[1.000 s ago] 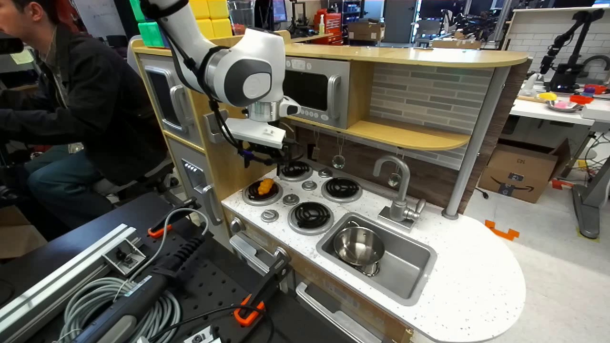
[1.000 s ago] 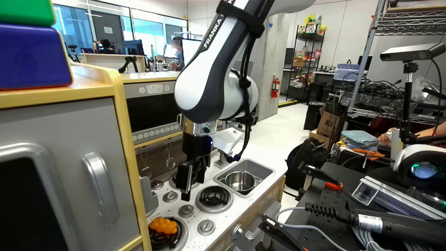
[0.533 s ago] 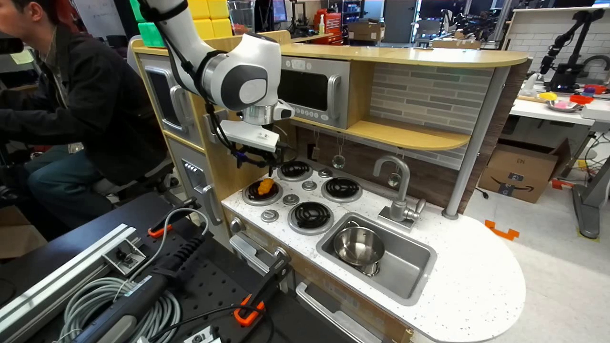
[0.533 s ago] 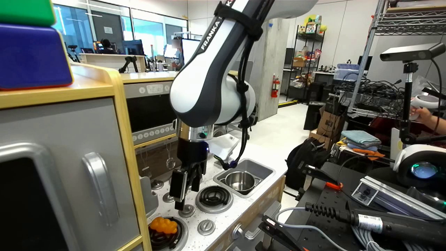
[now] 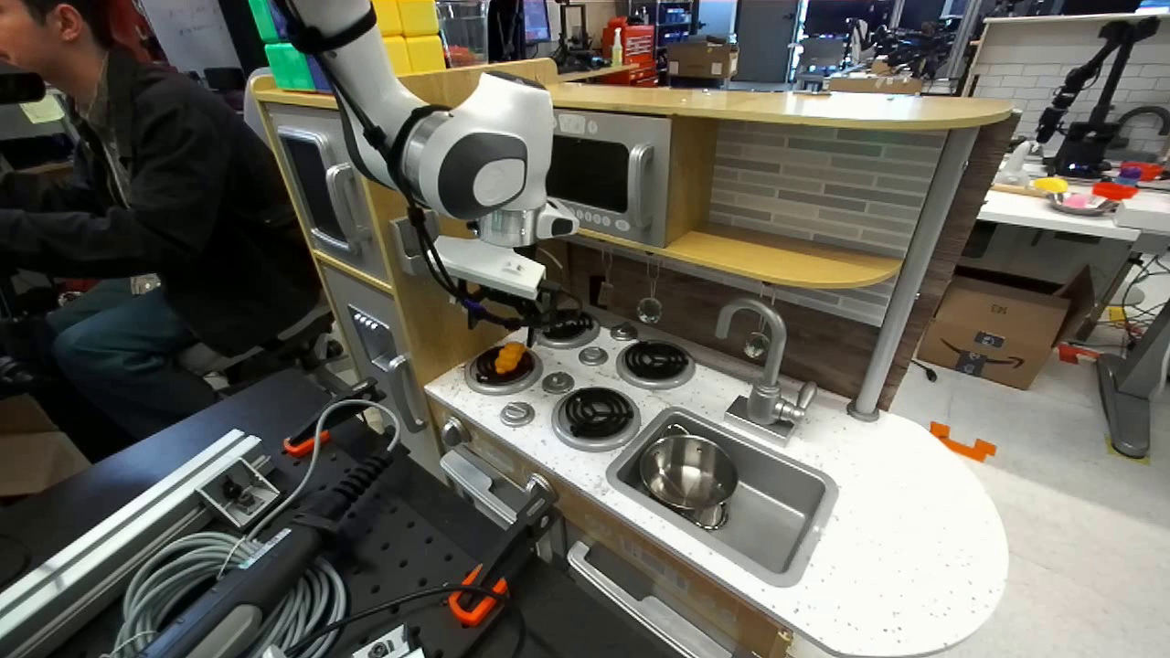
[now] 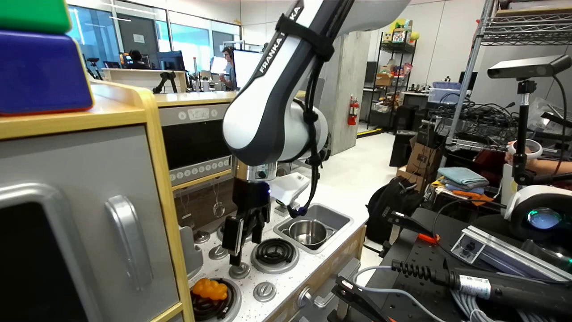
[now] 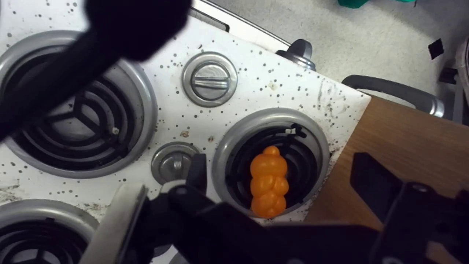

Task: Move the orange on the stove to the silver pot

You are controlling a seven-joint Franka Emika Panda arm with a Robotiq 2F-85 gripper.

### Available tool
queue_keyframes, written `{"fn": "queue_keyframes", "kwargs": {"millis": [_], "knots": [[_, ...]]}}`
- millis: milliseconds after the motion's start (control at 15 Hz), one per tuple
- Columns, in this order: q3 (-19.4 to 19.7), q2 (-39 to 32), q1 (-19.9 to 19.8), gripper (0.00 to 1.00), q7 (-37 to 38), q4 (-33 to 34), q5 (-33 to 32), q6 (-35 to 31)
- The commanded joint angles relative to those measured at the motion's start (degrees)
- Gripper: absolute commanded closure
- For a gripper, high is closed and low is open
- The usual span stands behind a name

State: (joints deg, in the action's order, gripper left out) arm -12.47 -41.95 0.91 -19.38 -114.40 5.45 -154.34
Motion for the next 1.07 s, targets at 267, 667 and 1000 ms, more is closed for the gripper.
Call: {"fn": "queue_keyframes", "kwargs": {"millis": [267, 667, 1000], "knots": [[4.33, -11.02, 6.74, 0.0, 8.43, 12.88, -4.79, -3.39], [6.91, -16.96, 13.38, 0.0, 13.23, 18.89, -8.11, -6.67], [8.74, -18.68, 15.8, 0.0, 15.96, 21.49, -9.88, -6.29]]}}
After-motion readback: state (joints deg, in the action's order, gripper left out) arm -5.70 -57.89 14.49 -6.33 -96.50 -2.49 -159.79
